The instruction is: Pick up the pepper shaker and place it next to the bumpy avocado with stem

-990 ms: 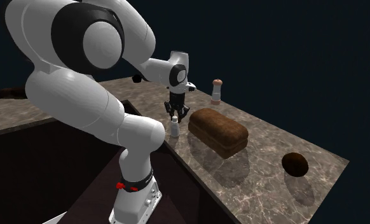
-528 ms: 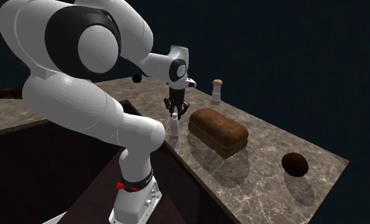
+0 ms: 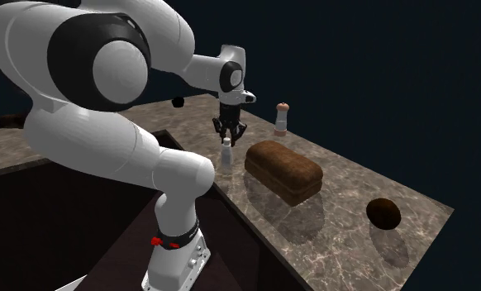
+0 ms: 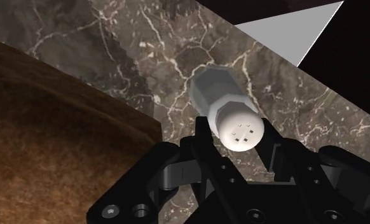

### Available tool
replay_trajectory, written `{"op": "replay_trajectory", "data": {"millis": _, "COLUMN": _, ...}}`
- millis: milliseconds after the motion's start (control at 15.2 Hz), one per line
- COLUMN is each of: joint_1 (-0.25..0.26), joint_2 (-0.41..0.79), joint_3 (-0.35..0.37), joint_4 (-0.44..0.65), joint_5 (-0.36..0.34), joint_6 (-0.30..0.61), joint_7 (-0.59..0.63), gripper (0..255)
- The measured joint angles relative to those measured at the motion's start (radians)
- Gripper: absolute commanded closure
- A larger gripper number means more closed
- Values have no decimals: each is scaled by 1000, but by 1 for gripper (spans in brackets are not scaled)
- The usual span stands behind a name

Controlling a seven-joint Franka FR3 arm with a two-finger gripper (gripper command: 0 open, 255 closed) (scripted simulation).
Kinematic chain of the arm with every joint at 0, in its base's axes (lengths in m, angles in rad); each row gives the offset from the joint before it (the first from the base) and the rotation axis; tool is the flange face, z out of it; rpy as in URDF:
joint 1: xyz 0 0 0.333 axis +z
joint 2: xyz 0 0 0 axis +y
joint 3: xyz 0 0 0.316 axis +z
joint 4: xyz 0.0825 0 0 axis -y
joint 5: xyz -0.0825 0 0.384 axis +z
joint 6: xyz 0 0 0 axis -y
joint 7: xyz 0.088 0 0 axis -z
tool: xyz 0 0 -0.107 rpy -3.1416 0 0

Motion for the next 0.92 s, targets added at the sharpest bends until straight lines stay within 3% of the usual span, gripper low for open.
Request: {"op": "replay_trajectory", "data": {"millis": 924, "joint_1": 8, "joint_2": -36, "joint_3": 23, "joint_4": 169, "joint_5": 16, "joint_6": -204, "joint_7": 12, "gripper": 255}}
